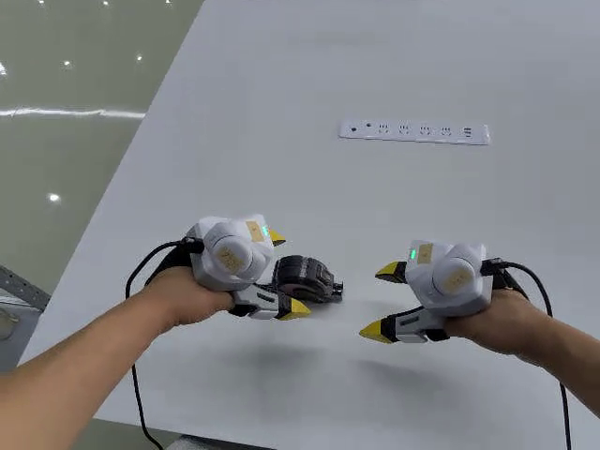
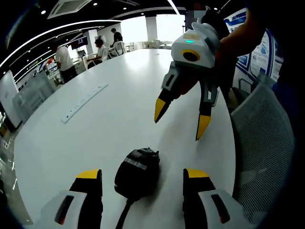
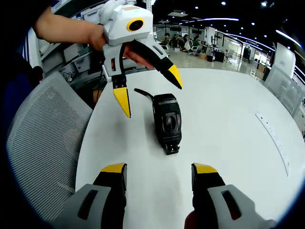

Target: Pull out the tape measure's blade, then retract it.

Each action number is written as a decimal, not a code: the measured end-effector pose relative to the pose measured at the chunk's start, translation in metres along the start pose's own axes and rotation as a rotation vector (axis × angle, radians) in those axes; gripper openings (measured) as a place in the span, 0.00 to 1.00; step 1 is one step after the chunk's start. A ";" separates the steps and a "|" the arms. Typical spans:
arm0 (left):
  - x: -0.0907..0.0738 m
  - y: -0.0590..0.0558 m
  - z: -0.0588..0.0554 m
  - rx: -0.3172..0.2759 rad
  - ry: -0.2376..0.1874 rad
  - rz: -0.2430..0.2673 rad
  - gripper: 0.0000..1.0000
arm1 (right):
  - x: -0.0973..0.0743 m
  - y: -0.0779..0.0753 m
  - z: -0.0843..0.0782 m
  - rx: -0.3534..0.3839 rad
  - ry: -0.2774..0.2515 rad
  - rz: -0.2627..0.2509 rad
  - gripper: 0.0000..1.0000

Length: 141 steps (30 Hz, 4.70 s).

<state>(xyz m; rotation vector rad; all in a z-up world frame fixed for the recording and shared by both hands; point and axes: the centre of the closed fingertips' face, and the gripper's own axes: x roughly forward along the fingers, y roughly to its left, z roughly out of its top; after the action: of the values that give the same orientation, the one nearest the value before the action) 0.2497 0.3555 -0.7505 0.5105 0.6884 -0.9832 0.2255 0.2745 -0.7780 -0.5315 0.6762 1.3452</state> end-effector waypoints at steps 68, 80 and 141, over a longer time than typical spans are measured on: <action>0.033 0.007 -0.018 0.279 0.162 -0.145 0.32 | 0.068 -0.021 0.001 -0.117 -0.006 0.067 0.14; 0.032 0.006 -0.016 0.284 0.187 -0.159 0.29 | 0.067 -0.022 0.001 -0.136 0.010 0.045 0.12; 0.033 0.003 -0.016 0.300 0.213 -0.166 0.28 | 0.024 -0.028 -0.041 -0.103 0.018 0.055 0.09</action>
<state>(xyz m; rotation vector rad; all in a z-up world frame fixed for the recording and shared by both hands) 0.2607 0.3487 -0.7852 0.8406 0.7865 -1.2076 0.2500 0.2586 -0.8247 -0.6115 0.6428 1.4338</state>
